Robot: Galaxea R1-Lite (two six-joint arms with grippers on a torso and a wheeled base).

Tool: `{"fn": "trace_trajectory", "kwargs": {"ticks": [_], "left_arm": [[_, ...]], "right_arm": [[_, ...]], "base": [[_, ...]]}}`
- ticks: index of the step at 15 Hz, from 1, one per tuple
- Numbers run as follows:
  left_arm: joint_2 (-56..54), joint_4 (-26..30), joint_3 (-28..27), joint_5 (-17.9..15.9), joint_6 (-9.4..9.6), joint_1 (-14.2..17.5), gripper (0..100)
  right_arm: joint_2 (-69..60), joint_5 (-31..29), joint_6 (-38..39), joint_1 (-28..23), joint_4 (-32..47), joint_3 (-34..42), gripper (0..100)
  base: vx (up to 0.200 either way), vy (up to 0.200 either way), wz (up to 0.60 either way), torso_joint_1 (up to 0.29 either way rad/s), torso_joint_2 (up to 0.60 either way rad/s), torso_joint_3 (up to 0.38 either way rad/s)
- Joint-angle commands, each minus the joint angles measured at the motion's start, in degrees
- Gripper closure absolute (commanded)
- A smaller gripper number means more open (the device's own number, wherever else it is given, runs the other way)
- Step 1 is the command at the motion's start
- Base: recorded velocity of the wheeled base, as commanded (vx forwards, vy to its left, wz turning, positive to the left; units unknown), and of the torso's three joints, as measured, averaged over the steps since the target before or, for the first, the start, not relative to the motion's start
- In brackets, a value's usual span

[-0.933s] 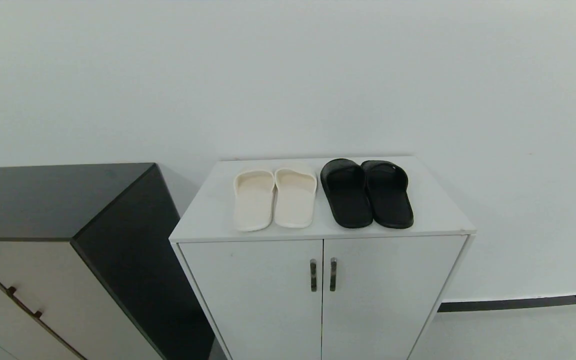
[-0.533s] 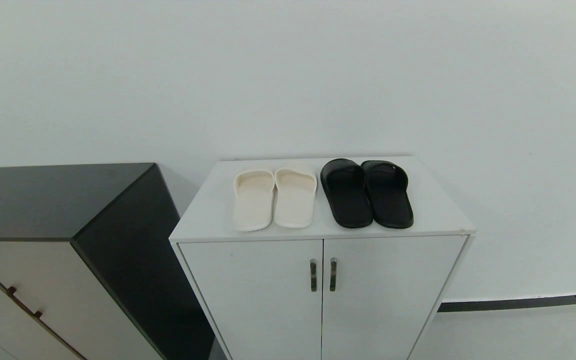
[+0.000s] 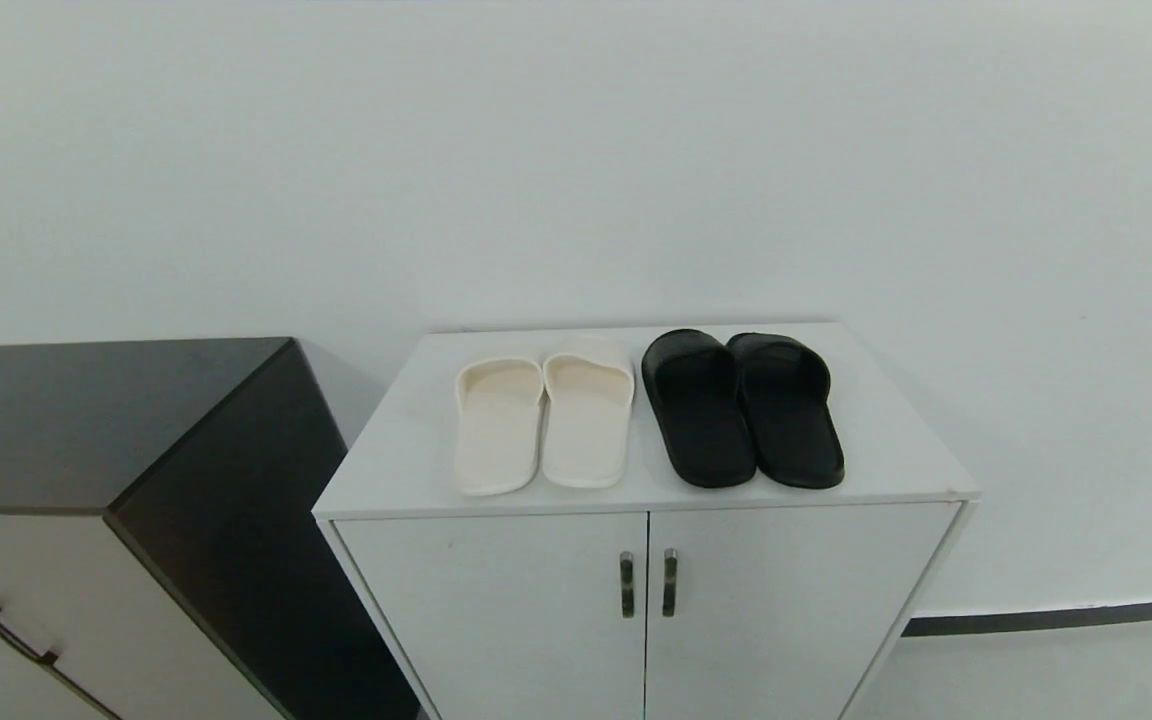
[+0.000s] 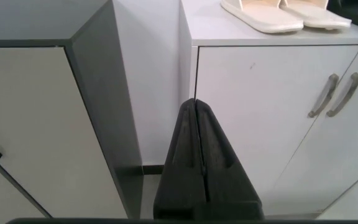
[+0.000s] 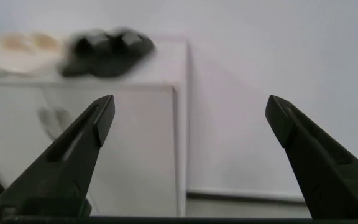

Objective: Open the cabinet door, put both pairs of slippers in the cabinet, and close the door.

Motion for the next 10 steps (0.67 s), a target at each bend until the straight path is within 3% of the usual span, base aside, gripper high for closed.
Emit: {"fn": "trace_trajectory", "kwargs": {"ticks": [1,4,6,8,9,10], "left_arm": [[0.0,0.0,0.0,0.0,0.00,0.0,100],[0.0,0.0,0.0,0.0,-0.09,0.0,100],[0.0,0.0,0.0,-0.1,0.09,0.0,100],[0.1,0.0,0.0,0.1,0.35,0.0,100],[0.0,0.0,0.0,0.1,0.26,0.0,100],[0.0,0.0,0.0,0.1,0.18,0.0,100]], "right_arm": [[22.4,13.2,1.5,-0.2,1.1,-15.2,0],[39.6,13.3,1.9,5.8,-0.2,-21.2,0],[53.0,2.6,3.9,19.4,-6.0,-25.3,0],[63.3,-13.2,10.8,33.9,-13.2,-30.5,0],[68.1,-19.5,10.9,37.4,-13.2,-34.4,0],[72.2,-21.9,11.2,39.4,-13.2,-38.6,0]], "base": [[0.000,0.000,0.00,0.000,0.00,0.000],[0.000,0.000,0.00,0.000,0.00,0.000],[0.000,0.000,0.00,0.000,0.00,0.000],[0.000,0.000,0.00,0.000,0.00,0.000],[0.000,0.000,0.00,0.000,0.00,0.000],[0.000,0.000,0.00,0.000,0.00,0.000]]}}
